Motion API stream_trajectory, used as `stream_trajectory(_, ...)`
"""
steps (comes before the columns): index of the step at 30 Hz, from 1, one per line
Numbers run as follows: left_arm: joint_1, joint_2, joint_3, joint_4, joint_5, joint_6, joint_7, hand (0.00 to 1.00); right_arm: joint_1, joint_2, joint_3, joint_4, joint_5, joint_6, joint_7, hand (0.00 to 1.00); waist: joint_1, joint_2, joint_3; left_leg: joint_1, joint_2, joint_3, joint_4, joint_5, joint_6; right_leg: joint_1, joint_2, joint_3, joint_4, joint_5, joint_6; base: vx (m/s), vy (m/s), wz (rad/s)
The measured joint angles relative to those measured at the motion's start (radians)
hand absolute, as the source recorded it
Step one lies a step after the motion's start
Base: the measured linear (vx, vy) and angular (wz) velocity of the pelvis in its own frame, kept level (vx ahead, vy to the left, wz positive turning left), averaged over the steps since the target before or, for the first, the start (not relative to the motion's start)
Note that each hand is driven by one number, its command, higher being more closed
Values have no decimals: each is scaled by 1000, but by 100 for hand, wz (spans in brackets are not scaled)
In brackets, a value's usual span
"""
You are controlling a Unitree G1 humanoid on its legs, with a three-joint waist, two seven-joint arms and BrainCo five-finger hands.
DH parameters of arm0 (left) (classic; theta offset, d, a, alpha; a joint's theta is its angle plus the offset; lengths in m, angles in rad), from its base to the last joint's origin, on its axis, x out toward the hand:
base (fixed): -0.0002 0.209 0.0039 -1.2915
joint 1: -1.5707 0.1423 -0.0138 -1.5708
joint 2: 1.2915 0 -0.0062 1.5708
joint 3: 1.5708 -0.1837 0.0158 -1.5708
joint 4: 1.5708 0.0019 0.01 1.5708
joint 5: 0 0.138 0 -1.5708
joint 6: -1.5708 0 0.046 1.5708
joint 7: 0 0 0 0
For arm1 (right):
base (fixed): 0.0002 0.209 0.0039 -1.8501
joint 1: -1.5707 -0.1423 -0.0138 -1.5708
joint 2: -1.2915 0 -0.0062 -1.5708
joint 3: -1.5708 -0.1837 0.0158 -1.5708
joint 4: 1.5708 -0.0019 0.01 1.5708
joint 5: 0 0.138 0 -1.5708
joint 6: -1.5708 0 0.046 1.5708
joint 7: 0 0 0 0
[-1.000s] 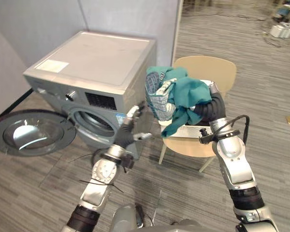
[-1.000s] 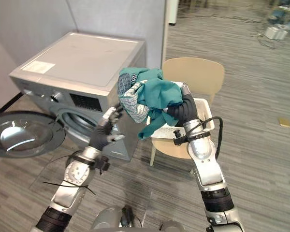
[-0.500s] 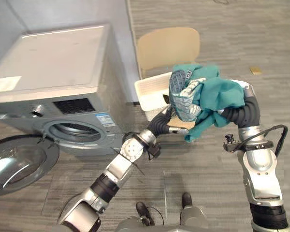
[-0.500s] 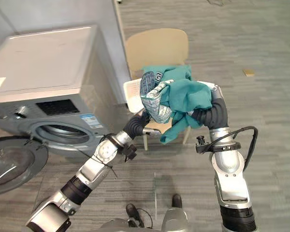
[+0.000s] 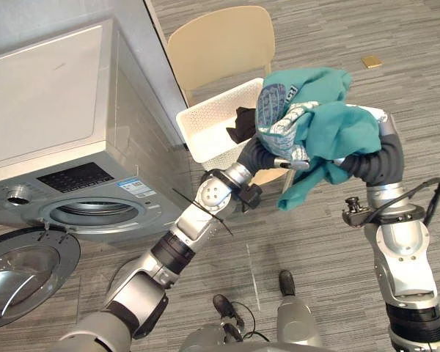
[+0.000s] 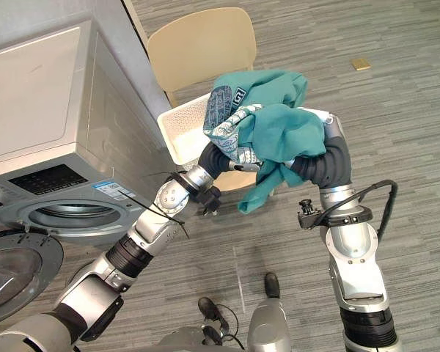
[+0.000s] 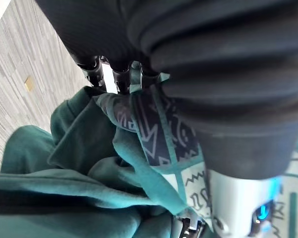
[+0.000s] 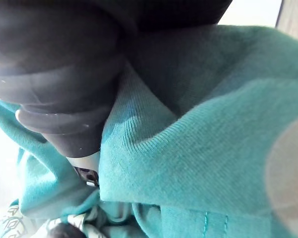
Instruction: Pick up the laundry basket with both hands and put the clothes into the washing machine.
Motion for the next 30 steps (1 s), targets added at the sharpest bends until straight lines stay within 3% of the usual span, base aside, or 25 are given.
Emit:
stream_trajectory(5, 0, 0, -1, 6, -20, -8, -5, 0, 28, 0, 66, 1, 176, 0, 17, 100, 0, 2, 3, 8, -1, 1, -2, 2, -3, 7, -2, -2, 0, 0, 0, 0, 0, 0)
stream_trajectory(6, 0, 1, -1, 13, -22, -17, -6, 100, 36, 0, 78, 3, 213, -1, 19, 100, 0, 2, 3, 14, -1, 1, -5, 3, -4, 12, -2, -2, 0, 0, 0, 0, 0, 0)
stream_trajectory(14, 0, 8, -5, 19, -29, -49, -28, 100, 57, -5, 125, 31, 366, -3, 20, 100, 2, 0, 4, 30, -3, 5, -35, 18, -4, 17, 4, -3, -5, 0, 0, 2, -8, 0)
stream_trajectory(20, 5, 10, 25, 58, -37, -48, -7, 100, 101, -23, 218, 32, 375, -9, 44, 100, 2, 0, 4, 48, 0, -7, -55, 35, -2, 38, 10, -22, -9, 0, 0, 27, -23, 5)
stream_trajectory(21, 8, 7, 47, 58, -37, -48, 0, 100, 100, -22, 238, 32, 371, -9, 48, 0, 4, 0, 4, 50, 0, -7, -55, 35, -2, 39, 11, -23, -9, 0, 0, 38, -24, 6)
stream_trajectory(30, 44, -17, 136, 65, -4, -48, 65, 100, 111, -16, 279, 37, 294, -4, 84, 0, 25, 0, 4, 56, 0, -12, -55, 36, -3, 55, 12, -27, -22, 0, 0, 0, 0, 0)
